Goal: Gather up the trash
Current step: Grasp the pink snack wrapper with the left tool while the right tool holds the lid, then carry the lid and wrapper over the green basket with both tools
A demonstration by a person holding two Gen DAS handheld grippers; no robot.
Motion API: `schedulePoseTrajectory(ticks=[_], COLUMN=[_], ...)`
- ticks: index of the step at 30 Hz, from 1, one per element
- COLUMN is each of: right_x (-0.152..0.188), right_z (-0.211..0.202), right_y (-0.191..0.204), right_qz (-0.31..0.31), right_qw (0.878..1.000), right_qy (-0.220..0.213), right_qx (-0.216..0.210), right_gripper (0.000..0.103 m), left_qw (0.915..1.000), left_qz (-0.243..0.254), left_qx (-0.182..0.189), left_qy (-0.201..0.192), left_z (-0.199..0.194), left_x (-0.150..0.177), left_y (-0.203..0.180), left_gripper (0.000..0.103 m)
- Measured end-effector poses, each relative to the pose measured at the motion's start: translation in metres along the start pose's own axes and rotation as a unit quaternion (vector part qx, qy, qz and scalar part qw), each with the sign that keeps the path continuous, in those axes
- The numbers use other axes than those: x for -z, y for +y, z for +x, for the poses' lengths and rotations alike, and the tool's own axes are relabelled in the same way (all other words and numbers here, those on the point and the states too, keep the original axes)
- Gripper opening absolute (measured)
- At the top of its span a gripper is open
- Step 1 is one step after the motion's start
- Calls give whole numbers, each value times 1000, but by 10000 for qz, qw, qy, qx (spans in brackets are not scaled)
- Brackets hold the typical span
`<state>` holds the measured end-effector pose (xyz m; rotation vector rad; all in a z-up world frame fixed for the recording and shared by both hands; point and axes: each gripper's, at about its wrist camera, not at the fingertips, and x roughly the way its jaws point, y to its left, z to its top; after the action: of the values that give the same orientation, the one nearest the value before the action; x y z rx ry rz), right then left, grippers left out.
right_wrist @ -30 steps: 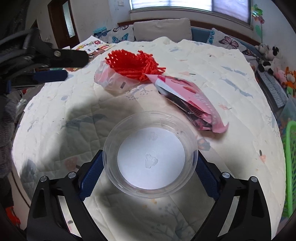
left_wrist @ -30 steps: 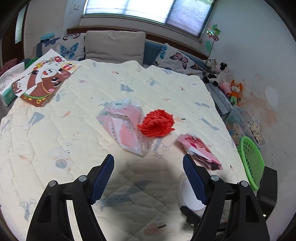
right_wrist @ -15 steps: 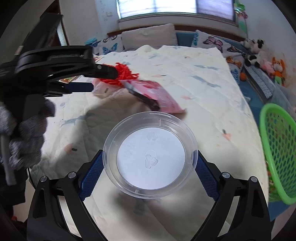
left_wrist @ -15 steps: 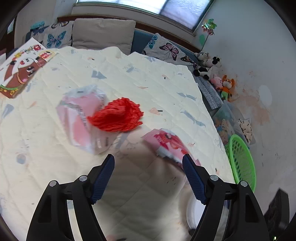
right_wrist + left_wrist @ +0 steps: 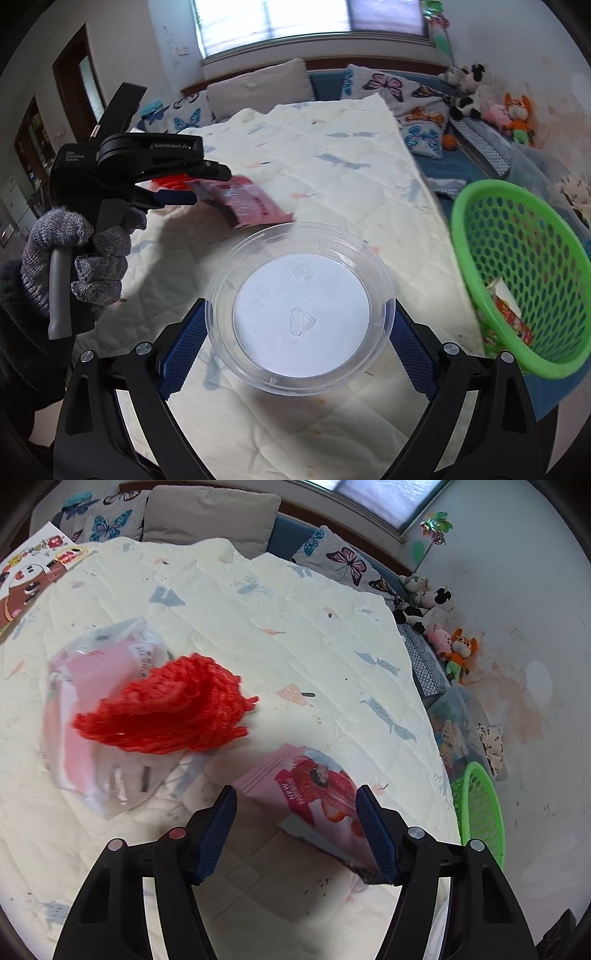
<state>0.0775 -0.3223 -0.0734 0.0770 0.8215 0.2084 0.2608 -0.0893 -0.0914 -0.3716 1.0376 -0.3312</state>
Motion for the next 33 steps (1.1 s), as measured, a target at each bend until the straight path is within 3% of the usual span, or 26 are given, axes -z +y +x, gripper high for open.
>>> schedulePoseTrajectory(ticks=[2,6,13,23,33], right_x=[1,2,1,-5,-11], right_z=[-1,-6,-15,-36,-62], right_y=[-3,-8,-18,-52,-120], right_qz=[42,107,273,704,1128], right_qw=[10000,9999,9994,9961,9866], right_qy=[-5,-37,-156,-416,-581], right_qx=[26,79,158,339,1025], right_gripper=[92,92,92,92,92], left_qw=[10000,9998,9996,9975,9924], left_qz=[-40,-102,-66,339,800], left_qx=[31,139,277,566,855], left_qy=[35,107,3,-250,-371], left_z=[3,10,-2,-39,-60], left_x=[-1,-1,1,8,9], left_y=[0,-2,-7,-36,-81], left_gripper=[59,42,27,20,19])
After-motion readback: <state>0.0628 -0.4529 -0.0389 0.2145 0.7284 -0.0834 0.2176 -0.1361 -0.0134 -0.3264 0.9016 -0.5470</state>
